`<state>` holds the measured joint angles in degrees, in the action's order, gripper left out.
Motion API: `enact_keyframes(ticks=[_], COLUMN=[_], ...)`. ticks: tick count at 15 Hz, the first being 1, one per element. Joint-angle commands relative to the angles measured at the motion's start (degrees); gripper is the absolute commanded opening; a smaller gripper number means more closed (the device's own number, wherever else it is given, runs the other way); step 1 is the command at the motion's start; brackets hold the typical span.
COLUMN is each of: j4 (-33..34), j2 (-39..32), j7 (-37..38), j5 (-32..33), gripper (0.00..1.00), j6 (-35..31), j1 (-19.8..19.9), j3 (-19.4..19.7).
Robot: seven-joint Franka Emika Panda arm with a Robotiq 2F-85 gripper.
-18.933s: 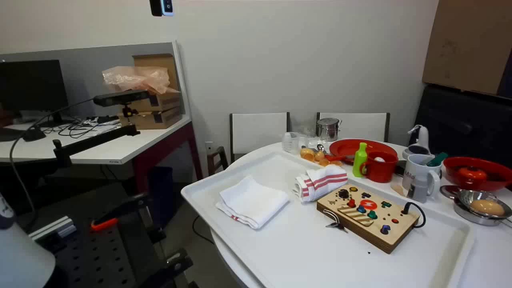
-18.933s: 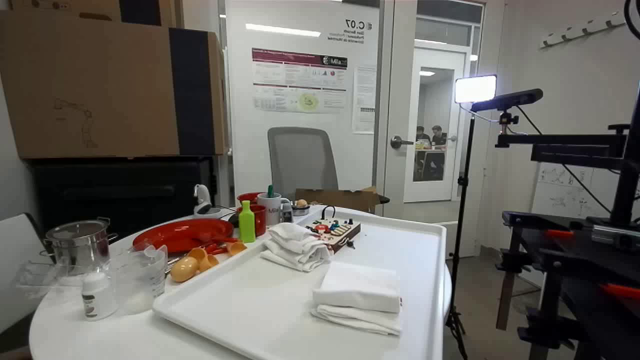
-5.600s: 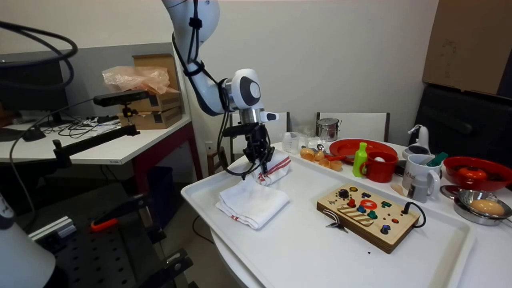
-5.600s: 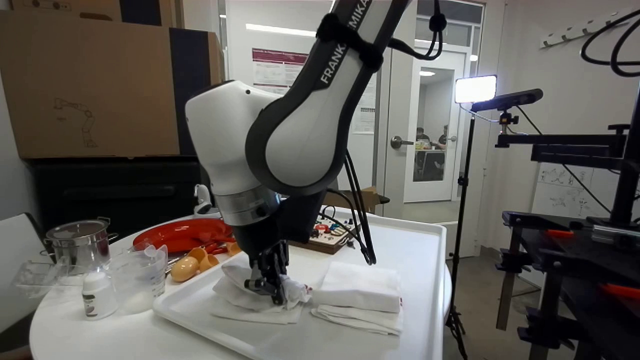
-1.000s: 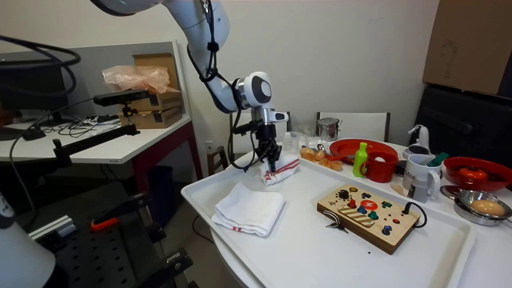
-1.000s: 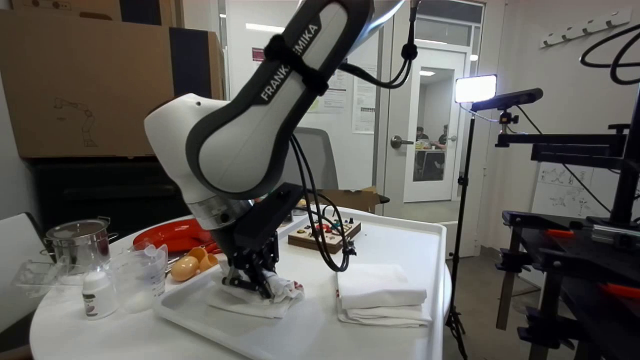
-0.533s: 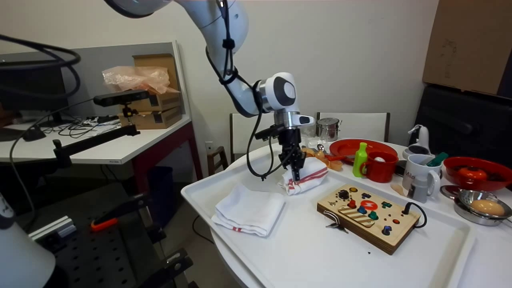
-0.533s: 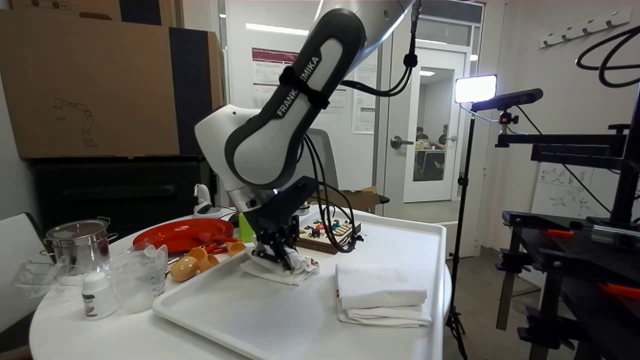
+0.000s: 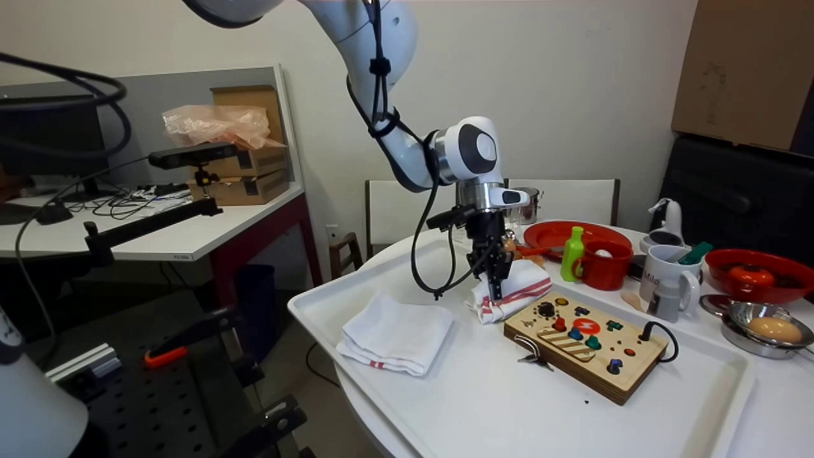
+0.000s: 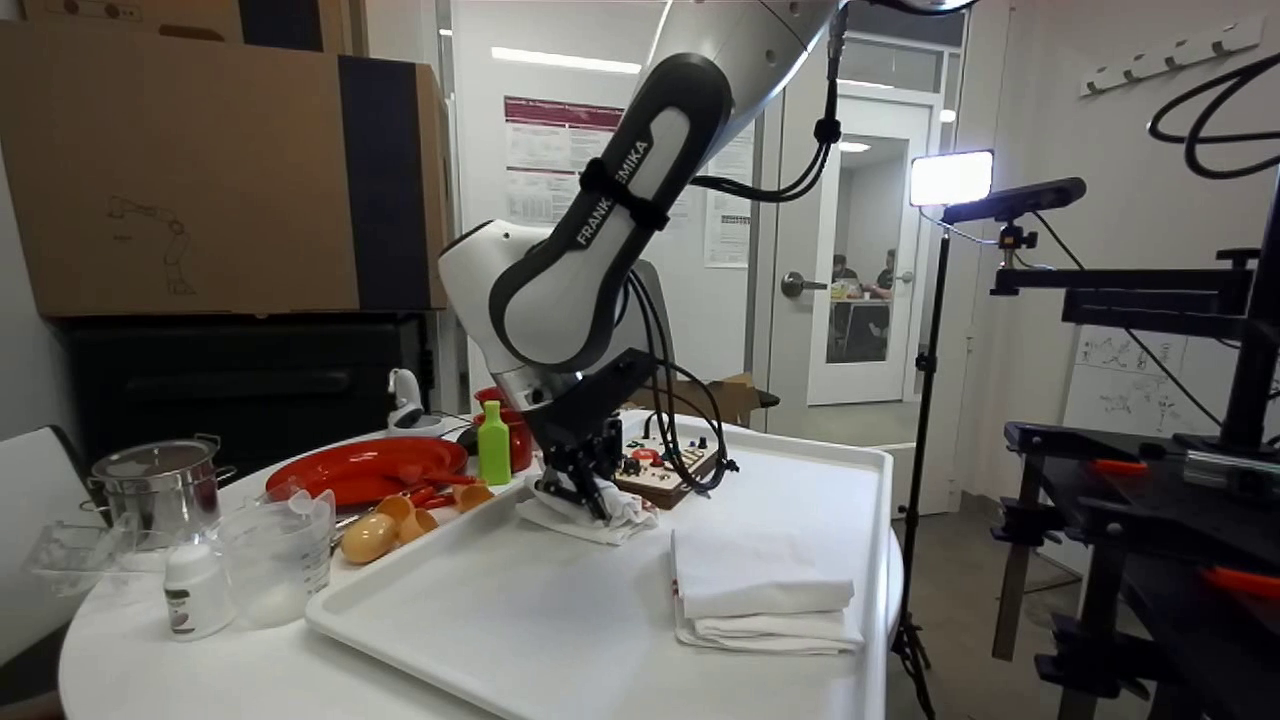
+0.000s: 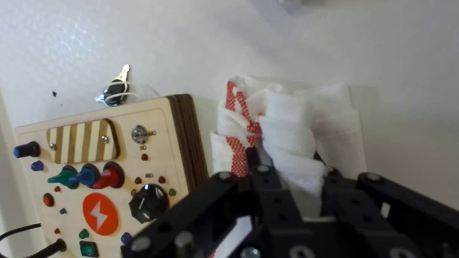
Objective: Wipe the white tray using the white towel next to the board
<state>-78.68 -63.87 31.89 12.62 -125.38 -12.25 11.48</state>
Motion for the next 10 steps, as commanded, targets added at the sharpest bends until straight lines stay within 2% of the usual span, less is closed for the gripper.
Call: enact_keyframes(ticks=[1, 5, 10], j4=[-6.9, -13.3, -20.8], j2=[3.1, 6.9, 13.1], j7=[-1.4, -3.6, -9.4], j5=[-0.7, -4.1, -4.6], gripper=[0.05, 0.05, 0.05], j6=[-6.4, -10.9, -6.8], j1=[0.8, 3.2, 3.6], j3=[-1.0, -2.7, -4.0])
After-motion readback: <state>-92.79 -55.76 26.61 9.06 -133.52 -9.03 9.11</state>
